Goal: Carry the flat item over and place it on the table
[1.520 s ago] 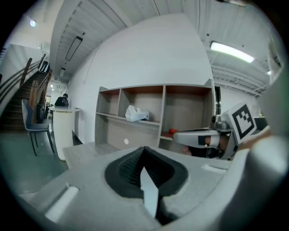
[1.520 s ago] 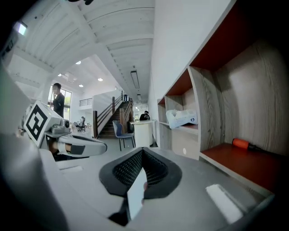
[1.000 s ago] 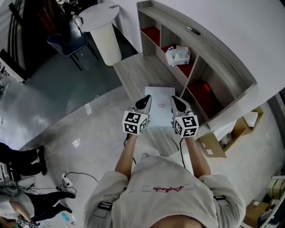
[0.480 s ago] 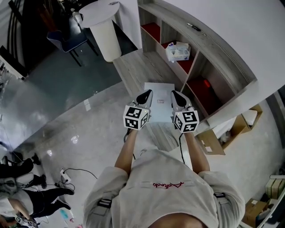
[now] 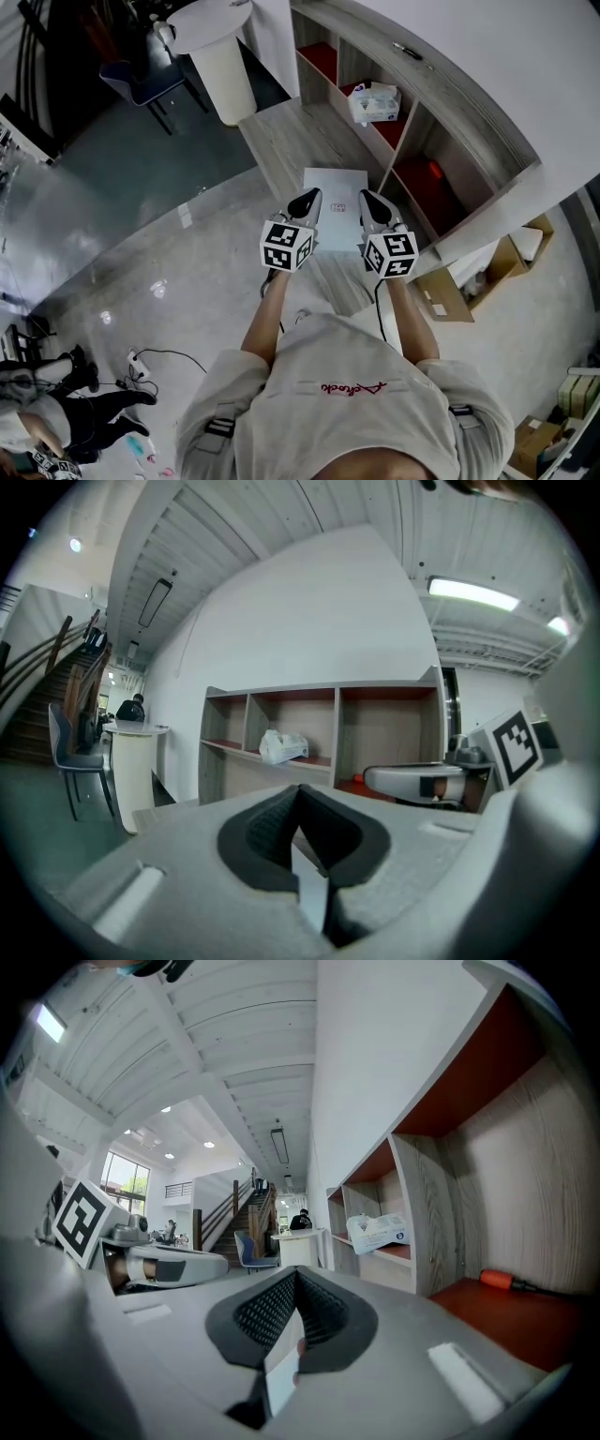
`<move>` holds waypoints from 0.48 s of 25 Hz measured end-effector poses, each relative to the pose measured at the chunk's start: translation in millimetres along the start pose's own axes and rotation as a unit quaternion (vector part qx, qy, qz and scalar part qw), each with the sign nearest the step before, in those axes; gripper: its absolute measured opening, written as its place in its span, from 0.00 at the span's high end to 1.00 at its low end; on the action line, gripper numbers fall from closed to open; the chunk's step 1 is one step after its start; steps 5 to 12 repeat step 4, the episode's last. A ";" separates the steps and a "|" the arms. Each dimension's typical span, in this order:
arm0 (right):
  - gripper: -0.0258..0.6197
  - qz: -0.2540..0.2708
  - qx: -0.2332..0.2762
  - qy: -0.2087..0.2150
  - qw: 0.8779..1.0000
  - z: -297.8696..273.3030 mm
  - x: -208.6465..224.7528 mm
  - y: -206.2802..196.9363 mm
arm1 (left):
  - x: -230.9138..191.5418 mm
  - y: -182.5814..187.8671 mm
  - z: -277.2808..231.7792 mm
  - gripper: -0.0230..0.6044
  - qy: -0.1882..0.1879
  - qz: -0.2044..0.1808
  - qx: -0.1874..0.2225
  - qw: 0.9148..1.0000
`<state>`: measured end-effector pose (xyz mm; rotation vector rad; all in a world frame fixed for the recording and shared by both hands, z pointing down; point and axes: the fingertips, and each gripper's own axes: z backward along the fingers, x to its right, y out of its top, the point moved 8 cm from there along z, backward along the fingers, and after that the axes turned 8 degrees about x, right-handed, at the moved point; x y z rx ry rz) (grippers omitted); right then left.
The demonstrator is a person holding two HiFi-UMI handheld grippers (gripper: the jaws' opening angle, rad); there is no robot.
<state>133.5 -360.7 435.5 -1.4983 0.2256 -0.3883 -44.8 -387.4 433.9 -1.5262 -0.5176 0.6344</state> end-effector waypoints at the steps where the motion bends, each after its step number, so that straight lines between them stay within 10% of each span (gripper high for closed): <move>1: 0.95 -0.002 0.000 0.000 1.000 1.1 0.1 -0.4 | 0.8 -0.7 0.4 0.96 0.001 0.001 -0.001 1.000; 12: 0.95 -0.006 -0.002 -0.001 1.000 4.0 1.7 -2.1 | 3.9 -2.3 0.8 0.96 0.003 0.005 -0.002 1.000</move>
